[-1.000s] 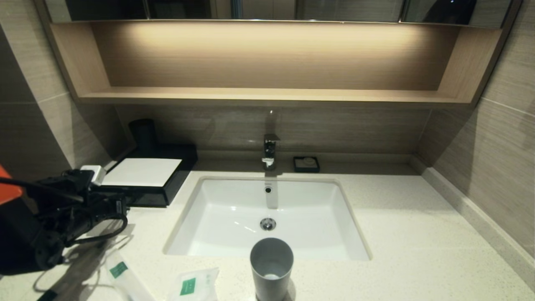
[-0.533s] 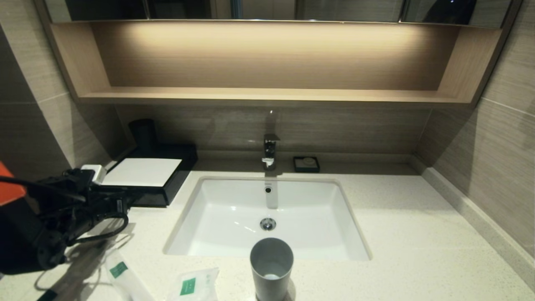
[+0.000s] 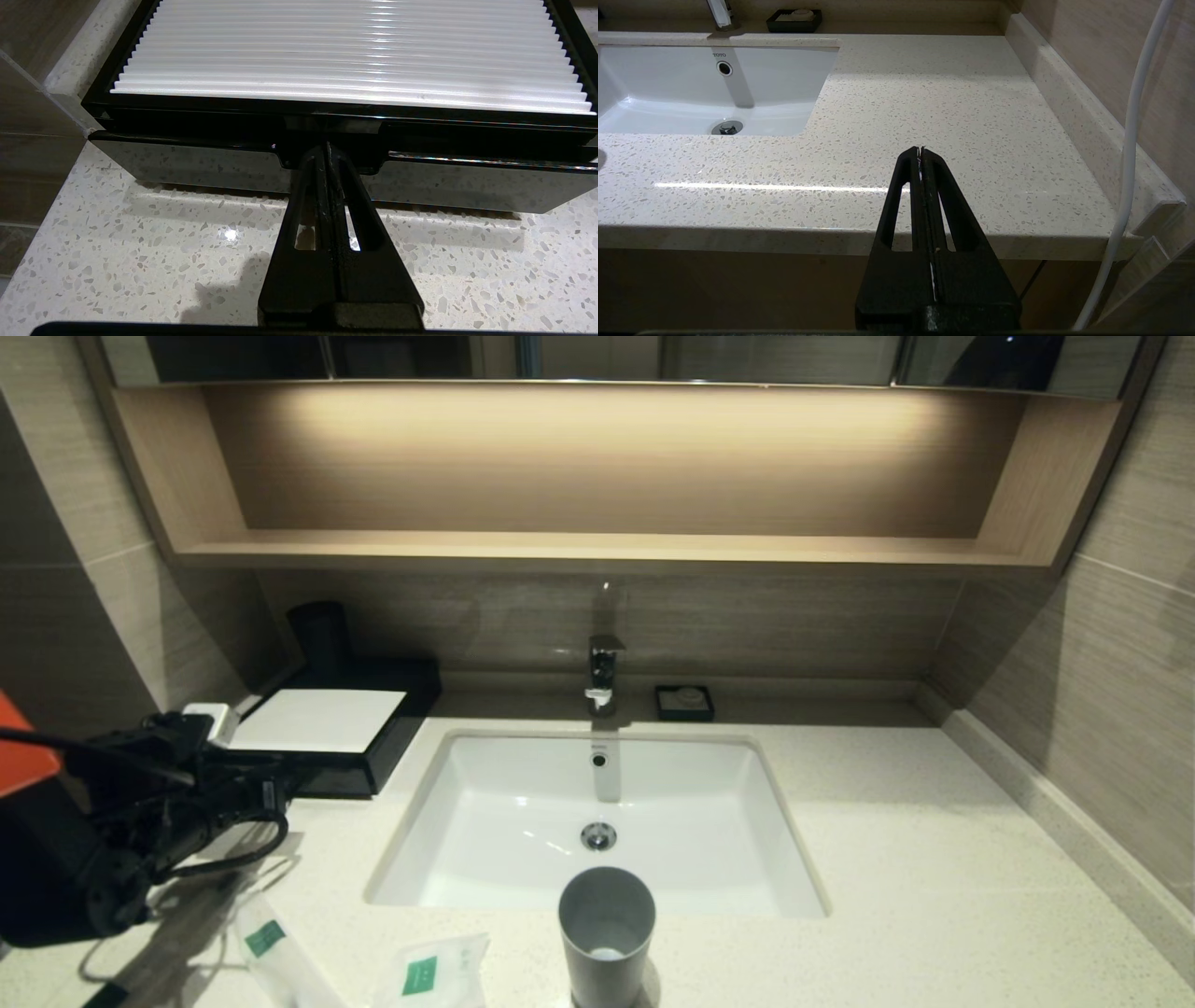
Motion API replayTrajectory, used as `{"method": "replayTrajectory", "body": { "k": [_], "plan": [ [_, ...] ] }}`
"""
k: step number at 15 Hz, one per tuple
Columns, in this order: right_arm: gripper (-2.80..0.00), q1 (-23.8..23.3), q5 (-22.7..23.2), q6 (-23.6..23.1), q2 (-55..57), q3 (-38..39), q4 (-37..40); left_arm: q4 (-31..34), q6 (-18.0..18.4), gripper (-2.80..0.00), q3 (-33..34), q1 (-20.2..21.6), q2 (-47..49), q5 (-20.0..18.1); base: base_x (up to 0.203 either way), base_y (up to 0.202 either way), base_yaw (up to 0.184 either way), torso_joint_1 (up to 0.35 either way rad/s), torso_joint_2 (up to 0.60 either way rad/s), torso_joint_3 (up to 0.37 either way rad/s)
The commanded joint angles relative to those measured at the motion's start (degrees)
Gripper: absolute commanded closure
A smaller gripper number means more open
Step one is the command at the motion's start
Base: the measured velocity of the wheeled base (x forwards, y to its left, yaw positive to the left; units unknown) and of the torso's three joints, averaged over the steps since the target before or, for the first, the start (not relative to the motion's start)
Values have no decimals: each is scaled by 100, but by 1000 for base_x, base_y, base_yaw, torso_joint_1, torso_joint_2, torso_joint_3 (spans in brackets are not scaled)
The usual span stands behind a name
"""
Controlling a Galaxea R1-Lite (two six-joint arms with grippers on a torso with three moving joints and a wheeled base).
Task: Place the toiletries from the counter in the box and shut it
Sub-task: Open the drawer
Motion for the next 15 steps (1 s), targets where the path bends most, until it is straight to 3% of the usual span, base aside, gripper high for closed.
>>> {"method": "replayTrajectory", "body": {
  "k": [1, 15],
  "plan": [
    [0, 1, 0, -1, -4, 9, 0, -41, 4, 0, -5, -6, 21, 0, 0, 0, 0, 0, 0, 0],
    [0, 1, 0, -5, -4, 9, 0, -41, 4, 0, -132, -23, 110, -1, 0, 0, 0, 0, 0, 0]
  ]
}}
